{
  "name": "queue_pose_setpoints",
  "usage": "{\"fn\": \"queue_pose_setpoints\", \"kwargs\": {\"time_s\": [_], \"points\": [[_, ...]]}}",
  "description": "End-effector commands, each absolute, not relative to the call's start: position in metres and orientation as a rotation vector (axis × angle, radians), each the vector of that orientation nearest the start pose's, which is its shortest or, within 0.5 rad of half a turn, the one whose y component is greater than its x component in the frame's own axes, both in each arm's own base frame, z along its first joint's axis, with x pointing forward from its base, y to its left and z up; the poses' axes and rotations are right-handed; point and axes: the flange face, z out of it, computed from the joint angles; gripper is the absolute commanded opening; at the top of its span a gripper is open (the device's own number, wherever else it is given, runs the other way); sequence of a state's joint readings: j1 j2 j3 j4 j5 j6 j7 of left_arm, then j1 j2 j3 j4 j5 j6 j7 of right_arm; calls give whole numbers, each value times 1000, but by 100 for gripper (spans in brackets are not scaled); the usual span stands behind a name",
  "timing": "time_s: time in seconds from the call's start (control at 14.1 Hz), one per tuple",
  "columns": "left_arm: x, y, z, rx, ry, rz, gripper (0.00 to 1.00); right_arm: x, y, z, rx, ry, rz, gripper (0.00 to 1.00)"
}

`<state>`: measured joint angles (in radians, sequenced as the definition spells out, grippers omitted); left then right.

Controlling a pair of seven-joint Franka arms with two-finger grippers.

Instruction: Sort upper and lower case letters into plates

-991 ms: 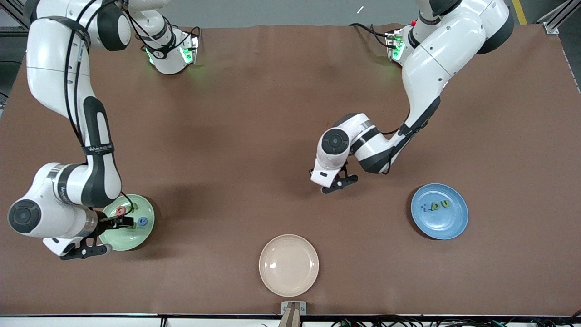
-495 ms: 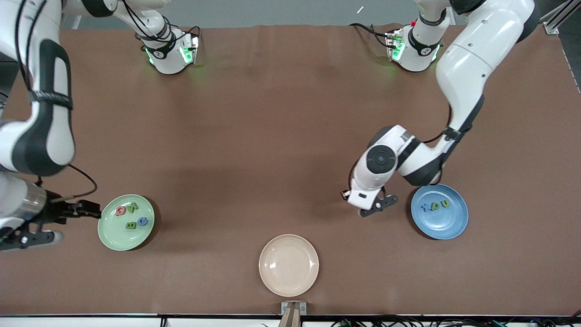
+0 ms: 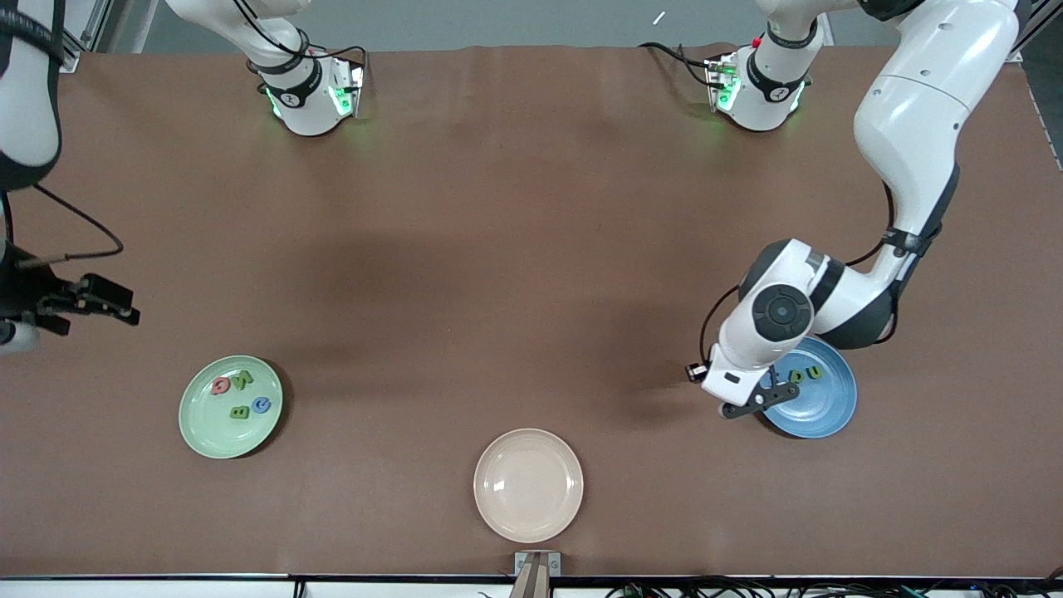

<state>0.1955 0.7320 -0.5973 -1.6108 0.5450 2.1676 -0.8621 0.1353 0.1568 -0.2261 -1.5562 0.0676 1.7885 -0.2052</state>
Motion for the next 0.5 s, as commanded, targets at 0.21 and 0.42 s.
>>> {"fn": "queue_pose_setpoints", "kwargs": {"time_s": [0.21, 0.42], "points": [[664, -141, 257, -3038, -204, 23, 0, 553, -5, 595, -3154, -101, -200, 100], [666, -127, 256, -3040, -163, 34, 0, 552, -7, 607, -3156, -100, -205, 100]]}}
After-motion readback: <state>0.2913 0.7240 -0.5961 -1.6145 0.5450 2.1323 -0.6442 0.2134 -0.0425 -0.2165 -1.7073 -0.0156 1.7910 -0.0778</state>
